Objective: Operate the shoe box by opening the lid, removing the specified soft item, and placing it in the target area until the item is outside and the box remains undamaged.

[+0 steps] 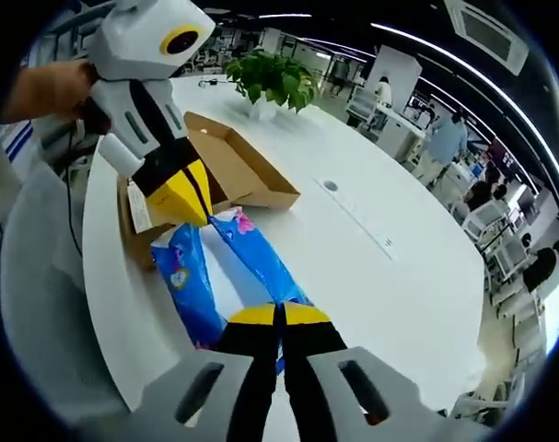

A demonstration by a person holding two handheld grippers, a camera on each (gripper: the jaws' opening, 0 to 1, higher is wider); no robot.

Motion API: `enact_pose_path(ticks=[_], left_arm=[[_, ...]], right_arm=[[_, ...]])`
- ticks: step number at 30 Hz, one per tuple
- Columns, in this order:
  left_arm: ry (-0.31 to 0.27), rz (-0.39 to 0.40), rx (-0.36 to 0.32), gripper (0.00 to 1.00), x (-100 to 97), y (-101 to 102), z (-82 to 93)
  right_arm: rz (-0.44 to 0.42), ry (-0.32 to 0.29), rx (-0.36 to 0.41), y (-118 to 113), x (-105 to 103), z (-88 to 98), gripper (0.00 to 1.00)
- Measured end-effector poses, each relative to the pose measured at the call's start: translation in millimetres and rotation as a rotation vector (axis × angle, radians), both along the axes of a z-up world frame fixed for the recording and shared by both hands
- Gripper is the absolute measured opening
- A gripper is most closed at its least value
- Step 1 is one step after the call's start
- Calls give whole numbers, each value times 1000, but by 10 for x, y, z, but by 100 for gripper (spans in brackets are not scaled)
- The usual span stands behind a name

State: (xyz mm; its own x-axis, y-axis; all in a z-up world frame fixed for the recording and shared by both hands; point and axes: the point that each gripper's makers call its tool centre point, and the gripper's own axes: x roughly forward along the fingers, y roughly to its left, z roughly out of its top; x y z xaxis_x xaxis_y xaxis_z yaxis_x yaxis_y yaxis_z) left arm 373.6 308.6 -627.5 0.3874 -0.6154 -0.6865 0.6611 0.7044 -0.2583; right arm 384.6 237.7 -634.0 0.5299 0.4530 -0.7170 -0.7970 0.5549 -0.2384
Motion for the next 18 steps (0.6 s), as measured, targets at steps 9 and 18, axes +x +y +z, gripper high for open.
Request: enact_pose_path(ticks=[9, 18], left_arm=[[12, -48, 3, 0, 14, -248, -63], [17, -95, 14, 0, 70, -482, -112]], right_arm=[[-12, 2, -23, -232, 63, -42, 0], [-43, -6, -38, -461, 170, -73, 0]])
